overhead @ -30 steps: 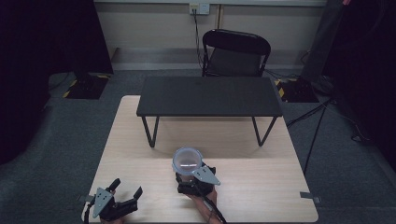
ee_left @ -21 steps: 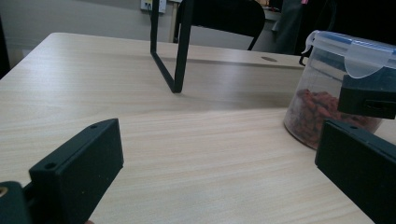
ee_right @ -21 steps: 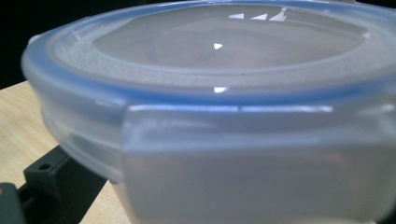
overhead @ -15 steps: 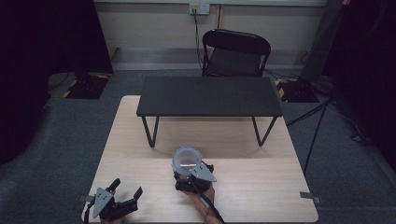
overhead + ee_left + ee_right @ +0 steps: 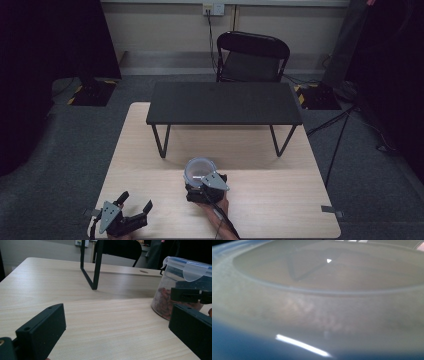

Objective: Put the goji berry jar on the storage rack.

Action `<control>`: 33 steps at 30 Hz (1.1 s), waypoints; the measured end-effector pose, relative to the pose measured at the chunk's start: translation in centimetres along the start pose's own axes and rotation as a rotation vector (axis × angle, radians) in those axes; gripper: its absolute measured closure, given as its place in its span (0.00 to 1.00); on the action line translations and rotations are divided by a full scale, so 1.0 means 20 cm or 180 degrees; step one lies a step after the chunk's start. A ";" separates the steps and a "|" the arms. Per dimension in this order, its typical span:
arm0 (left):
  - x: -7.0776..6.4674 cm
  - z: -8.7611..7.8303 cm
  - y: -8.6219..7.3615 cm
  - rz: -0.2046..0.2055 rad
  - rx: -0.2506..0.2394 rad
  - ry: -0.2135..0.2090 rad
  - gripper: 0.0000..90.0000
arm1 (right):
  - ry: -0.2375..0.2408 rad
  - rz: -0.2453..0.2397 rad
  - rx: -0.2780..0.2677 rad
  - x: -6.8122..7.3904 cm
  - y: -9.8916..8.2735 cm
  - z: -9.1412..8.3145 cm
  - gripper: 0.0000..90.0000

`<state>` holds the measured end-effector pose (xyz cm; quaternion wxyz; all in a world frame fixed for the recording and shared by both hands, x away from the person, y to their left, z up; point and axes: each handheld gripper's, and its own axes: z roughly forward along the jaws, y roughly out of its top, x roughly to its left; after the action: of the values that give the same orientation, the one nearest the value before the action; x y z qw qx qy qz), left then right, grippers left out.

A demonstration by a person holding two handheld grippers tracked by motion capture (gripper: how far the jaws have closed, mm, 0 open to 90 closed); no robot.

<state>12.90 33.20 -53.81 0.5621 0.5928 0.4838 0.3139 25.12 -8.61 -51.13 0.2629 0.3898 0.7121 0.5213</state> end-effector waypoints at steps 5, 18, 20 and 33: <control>0.00 0.00 0.00 -0.0001 -0.0001 0.0000 0.00 | -0.0070 -0.0041 -0.0017 0.02 0.00 0.00 0.01; 0.00 0.00 0.00 -0.0003 -0.0002 -0.0003 0.00 | -0.0069 -0.0010 0.0011 0.02 0.01 -0.01 0.02; 0.00 0.00 0.00 -0.0001 -0.0001 -0.0004 0.00 | -0.0074 -0.0023 0.0002 0.01 0.01 -0.01 0.02; 0.00 0.00 0.00 0.0001 -0.0001 -0.0002 0.00 | -0.0014 -0.0052 -0.0079 -0.04 0.08 -0.09 0.02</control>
<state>12.90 33.16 -53.82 0.5623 0.5929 0.4835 0.3139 24.60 -9.97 -49.06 0.2735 0.3818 0.7082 0.5271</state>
